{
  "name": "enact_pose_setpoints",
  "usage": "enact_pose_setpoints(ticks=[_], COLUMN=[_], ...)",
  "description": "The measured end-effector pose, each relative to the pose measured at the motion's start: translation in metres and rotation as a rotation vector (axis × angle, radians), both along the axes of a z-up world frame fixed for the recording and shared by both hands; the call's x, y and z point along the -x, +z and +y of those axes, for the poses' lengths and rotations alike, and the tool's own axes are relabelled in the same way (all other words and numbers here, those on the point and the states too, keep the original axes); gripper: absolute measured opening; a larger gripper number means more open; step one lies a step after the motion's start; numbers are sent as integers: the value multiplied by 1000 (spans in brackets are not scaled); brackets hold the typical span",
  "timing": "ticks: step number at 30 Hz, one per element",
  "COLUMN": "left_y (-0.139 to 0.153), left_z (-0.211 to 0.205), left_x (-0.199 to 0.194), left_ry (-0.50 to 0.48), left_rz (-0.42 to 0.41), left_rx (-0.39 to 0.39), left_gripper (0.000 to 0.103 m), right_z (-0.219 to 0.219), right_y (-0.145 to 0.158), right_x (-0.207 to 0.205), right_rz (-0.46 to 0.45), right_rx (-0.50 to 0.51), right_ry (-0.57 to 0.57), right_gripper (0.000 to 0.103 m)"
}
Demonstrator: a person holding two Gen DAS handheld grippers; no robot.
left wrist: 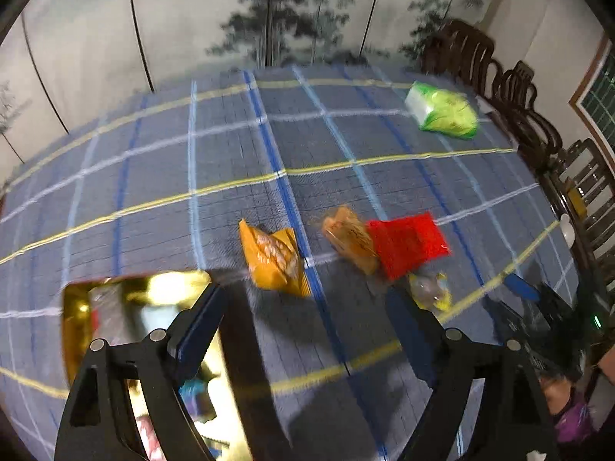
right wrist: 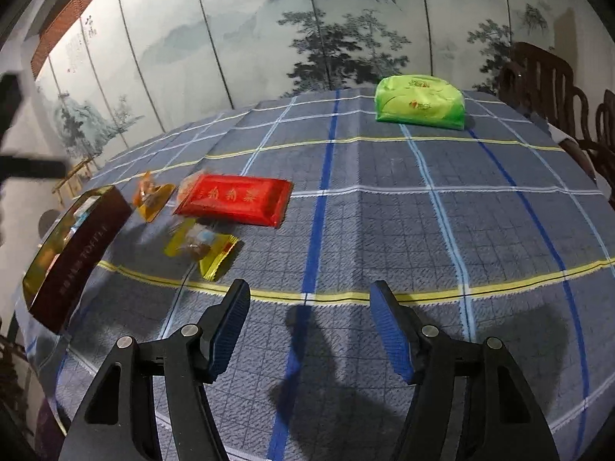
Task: Organize snacks
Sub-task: 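Withdraw the right tool while the left tool moves to the orange snack bag, then grasp the orange snack bag with the left tool while the right tool grasps the yellow-wrapped mooncake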
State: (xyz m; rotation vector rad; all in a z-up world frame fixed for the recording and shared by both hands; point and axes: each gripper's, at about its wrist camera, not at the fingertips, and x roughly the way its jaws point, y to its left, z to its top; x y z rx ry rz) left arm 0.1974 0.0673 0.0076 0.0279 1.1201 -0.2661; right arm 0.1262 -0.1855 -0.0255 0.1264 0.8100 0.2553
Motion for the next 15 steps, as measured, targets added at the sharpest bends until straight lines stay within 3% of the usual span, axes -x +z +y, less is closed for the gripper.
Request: enact_pose_setpoints(ticks=[11, 15], left_y=[-59, -71], left_z=[-7, -12], left_x=[-61, -66], left_ry=[-7, -14], left_rz=[129, 144], left_rx=[-83, -99], left_gripper=[75, 64], right_z=[-3, -8], right_y=[4, 4], right_x=[7, 7], right_rz=[-46, -45], right_rx=[-64, -91], right_ry=[39, 34], right_gripper=[70, 72])
